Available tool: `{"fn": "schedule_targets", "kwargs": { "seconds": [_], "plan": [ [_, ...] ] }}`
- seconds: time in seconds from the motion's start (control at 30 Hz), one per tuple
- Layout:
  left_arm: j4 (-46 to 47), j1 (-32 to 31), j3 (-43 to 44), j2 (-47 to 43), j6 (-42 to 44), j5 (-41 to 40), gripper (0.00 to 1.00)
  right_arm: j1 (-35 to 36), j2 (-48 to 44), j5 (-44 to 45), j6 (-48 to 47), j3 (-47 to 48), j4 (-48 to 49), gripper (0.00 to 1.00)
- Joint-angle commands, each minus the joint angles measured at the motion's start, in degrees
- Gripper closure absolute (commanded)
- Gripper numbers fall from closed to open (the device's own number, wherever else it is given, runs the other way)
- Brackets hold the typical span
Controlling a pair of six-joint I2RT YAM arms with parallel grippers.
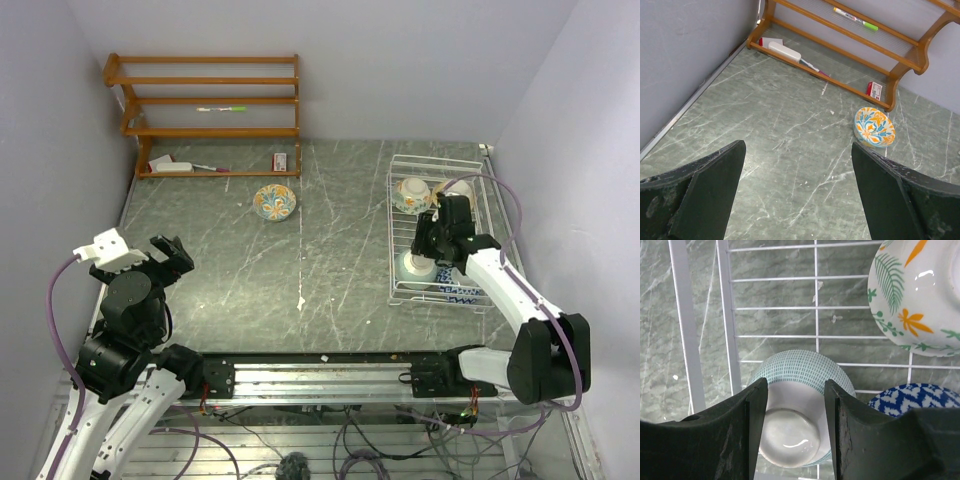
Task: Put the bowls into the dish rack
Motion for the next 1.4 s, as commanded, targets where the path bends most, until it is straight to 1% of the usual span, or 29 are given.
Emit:
{"fn": "schedule_targets", "kwargs": {
  "seconds": [0.0,0.27,0.43,0.67,0.77,0.83,0.87,0.93,1.0,1.07,1.13,1.23,1.37],
  "plan": [
    [0.96,0.43,-0.14,-0.08,-0.02,0.64,0.02,1.45,-2.52,1.09,0.93,-1.42,-3.88,0.52],
    [1.23,0.43,-0.15,0.39,0.16,0.76,0.02,2.82,-4.46,2.01,1.04,-0.53,-7.98,0.52],
    [1.16,0.43,-0.15,0.14,0.16,0.67,0.02,3.40,-5.42,2.10,1.33,1.01,-8.27,0.52],
    [0.97,0.41,-0.18,-0.29,0.11,0.51,0.02,4.23,-6.51,3.53,0.43,8.87,-9.68,0.50],
    [0.96,0.43,-0.14,-0.64,-0.05,0.45,0.02,4.88,-6.15,2.06,-0.25,13.17,-7.63,0.50],
    [0.97,0.43,-0.14,-0.68,0.03,0.36,0.02,6.78,-5.00,0.03,-0.84,15.77,-5.09,0.49],
    [0.97,0.43,-0.19,-0.78,0.03,0.28,0.02,8.63,-3.92,0.34,-0.95,17.43,-3.59,0.49],
    [0.88,0.43,-0.09,-0.85,-0.10,0.06,0.02,15.86,-0.60,2.83,-1.91,21.45,-1.85,0.48],
    [0.75,0.43,-0.10,-1.04,-0.19,-0.07,0.02,22.47,4.51,5.12,-3.68,25.93,0.16,0.47],
    [0.62,0.43,-0.06,-1.35,-0.29,-0.31,0.02,27.23,9.12,5.19,-5.92,30.50,3.04,0.45],
    [0.61,0.43,-0.10,-1.74,-0.46,-0.63,0.02,29.91,14.31,3.32,-9.10,34.57,5.54,0.41],
    [0.57,0.43,-0.05,-2.20,-0.57,-0.90,0.02,31.90,23.60,-0.25,-13.13,42.00,6.94,0.35],
    [0.44,0.43,-0.03,-2.18,-0.60,-1.24,0.02,33.34,35.97,-3.99,-18.64,53.19,4.63,0.34]
  ]
}}
